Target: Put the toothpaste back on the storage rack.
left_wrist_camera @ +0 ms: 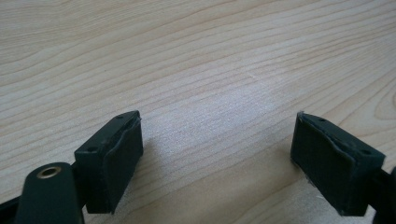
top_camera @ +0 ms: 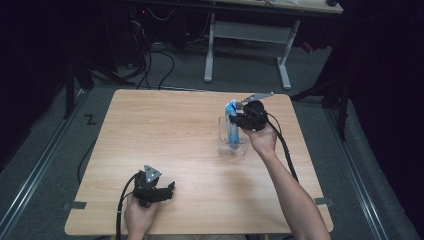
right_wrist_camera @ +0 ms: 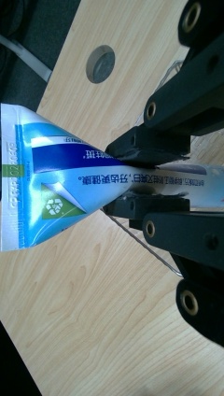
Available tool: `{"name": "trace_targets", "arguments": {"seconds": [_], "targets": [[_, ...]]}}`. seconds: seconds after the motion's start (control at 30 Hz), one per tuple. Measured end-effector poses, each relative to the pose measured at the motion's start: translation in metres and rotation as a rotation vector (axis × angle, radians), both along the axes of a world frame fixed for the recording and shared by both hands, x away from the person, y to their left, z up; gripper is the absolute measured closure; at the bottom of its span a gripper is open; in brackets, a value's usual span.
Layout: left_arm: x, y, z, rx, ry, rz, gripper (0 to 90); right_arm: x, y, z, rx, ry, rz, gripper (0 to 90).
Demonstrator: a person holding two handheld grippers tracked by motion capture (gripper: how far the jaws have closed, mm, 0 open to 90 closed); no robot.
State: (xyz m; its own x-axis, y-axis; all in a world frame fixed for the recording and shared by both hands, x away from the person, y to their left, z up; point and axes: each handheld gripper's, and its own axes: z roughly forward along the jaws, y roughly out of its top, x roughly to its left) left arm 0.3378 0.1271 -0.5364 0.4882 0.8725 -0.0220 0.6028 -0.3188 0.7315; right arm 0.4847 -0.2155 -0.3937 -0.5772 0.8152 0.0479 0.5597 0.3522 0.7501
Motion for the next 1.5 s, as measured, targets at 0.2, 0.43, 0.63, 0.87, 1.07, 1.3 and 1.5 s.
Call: {"name": "trace_targets", "arguments": {"seconds": [0.2, 0.43, 0.63, 0.87, 1.07, 1.3, 1.5], "targets": [[0.000, 0.000, 0.000, -0.002, 0.000, 0.001, 17.2, 0.002, 0.003, -0.005, -0.002, 0.015, 0.002, 75.1], [0.000, 0.000, 0.000, 0.000, -0.001, 0.000, 17.2, 0.003, 0.007, -0.006, -0.002, 0.018, 0.009, 74.7], [0.000, 0.000, 0.000, 0.001, -0.003, 0.001, 17.2, 0.006, 0.010, -0.008, 0.011, 0.021, 0.006, 74.2], [0.000, 0.000, 0.000, 0.000, -0.001, 0.001, 17.2, 0.008, 0.016, -0.010, 0.015, 0.028, 0.013, 73.1], [0.000, 0.000, 0.000, -0.003, -0.002, 0.001, 17.2, 0.009, 0.022, -0.012, 0.012, 0.034, 0.011, 72.2], [0.000, 0.000, 0.000, -0.002, -0.003, 0.002, 17.2, 0.011, 0.019, -0.013, 0.046, 0.060, -0.004, 65.4], [0.000, 0.000, 0.000, -0.003, -0.003, 0.002, 17.2, 0.010, 0.020, -0.016, 0.056, 0.054, -0.011, 57.9]]}}
